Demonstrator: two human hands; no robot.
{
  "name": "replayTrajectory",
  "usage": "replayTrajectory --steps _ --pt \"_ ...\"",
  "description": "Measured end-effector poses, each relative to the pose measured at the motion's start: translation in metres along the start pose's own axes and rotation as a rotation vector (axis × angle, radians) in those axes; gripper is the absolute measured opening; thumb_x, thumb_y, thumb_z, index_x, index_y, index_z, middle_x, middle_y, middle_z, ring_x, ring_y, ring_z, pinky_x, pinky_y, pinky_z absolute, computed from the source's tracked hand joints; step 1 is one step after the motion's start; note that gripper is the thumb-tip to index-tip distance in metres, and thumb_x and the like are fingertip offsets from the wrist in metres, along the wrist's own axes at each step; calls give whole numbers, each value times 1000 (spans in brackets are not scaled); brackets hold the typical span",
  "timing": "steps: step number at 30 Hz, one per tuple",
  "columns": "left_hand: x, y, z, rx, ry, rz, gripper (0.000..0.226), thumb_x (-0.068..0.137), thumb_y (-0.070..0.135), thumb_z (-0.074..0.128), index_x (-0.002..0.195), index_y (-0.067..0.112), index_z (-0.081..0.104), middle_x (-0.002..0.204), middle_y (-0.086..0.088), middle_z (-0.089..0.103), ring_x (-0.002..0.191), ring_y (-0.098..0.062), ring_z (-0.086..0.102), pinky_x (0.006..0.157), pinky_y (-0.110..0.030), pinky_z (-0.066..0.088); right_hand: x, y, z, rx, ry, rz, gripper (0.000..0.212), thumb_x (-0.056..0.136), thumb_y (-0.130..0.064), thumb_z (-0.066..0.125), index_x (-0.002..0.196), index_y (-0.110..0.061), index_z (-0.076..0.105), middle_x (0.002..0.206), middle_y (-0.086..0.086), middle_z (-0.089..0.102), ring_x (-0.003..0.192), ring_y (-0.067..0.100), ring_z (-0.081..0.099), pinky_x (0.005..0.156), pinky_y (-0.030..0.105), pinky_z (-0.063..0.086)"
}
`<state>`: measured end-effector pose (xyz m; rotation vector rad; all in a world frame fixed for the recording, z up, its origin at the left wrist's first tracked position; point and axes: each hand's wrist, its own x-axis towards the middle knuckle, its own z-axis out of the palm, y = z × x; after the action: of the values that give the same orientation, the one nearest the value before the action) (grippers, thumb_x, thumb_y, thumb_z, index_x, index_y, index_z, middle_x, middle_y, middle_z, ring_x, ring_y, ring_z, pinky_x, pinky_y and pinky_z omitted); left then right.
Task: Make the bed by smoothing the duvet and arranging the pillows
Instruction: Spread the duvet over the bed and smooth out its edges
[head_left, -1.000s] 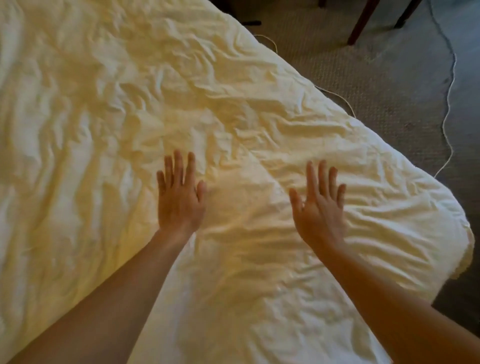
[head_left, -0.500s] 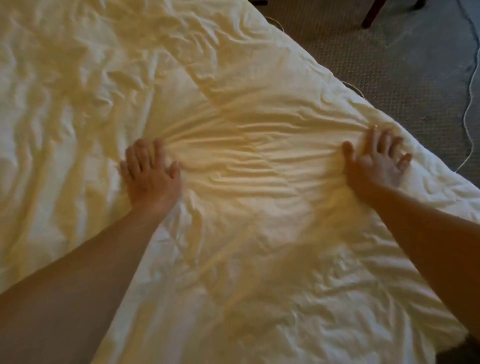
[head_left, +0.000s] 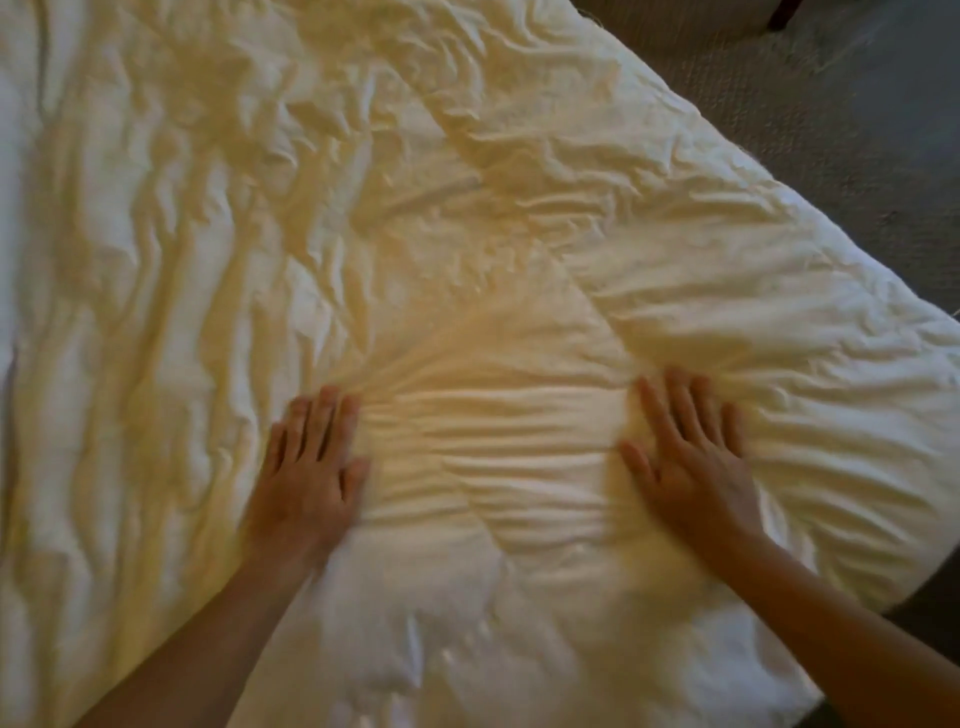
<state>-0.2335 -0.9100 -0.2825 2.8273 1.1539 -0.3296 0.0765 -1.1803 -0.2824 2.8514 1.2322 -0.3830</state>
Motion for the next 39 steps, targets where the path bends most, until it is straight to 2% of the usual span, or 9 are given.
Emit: replayTrajectory --steps 6,10,13,20,26,30,34,37,39 --pt "-28 77 -9 -387 21 -229 70 92 44 20 154 13 30 163 -12 18 151 -33 14 120 -53 9 -32 -51 -9 217 31 373 77 93 -64 14 159 -25 10 167 7 6 153 29 2 122 56 3" --pt "-98 136 2 -339 -6 -17 65 96 42 26 157 21 20 165 -5 14 153 -25 9 122 -46 10 -110 -108 16 161 -61 3 71 96 -56 23 160 -29 4 167 0 -1 154 24 -3 123 51 3" --pt "-147 103 19 -186 -21 68 66 94 41 37 156 22 27 164 -4 21 150 -27 20 120 -48 18 -147 -70 26 81 -125 -110 71 97 -60 21 158 -35 -3 167 -3 -5 154 23 -7 123 54 5" --pt "-188 47 21 -199 -14 -266 68 93 41 28 156 17 25 163 -12 20 150 -34 18 119 -58 17 -168 -25 3 227 -91 369 72 96 -65 8 155 -34 -17 165 -1 -20 151 22 -20 122 55 -3" --pt "-232 143 19 -343 -22 -126 66 97 36 29 159 21 11 166 -5 4 153 -22 0 123 -47 7 -217 -118 27 233 -168 -175 68 100 -52 20 157 -33 -11 165 -3 -16 152 19 -17 123 46 -5" --pt "-282 109 32 -191 -82 -33 66 97 36 35 158 21 16 166 -3 11 152 -24 9 121 -49 18 -228 -69 34 93 -220 -261 73 97 -66 17 156 -36 -14 165 -2 -18 152 23 -16 123 52 -1" --pt "-325 46 30 -141 -93 -107 66 94 36 36 157 20 22 165 -4 14 151 -28 15 119 -52 21 -217 -30 14 117 -213 22 78 92 -72 14 155 -38 -18 164 -4 -22 151 23 -18 122 57 1" --pt "-319 3 18 -245 -38 -306 64 95 35 30 157 19 23 165 -7 14 152 -27 12 120 -52 15 -201 -67 -5 213 -163 197 79 88 -77 0 154 -38 -20 165 -3 -20 151 21 -20 122 56 1" --pt "-297 -17 2 -321 -2 -379 64 96 36 25 158 21 16 166 -6 7 153 -23 2 122 -50 10 -187 -119 -16 227 -129 107 78 90 -74 -2 156 -34 -14 166 -1 -16 151 20 -19 123 52 -2"
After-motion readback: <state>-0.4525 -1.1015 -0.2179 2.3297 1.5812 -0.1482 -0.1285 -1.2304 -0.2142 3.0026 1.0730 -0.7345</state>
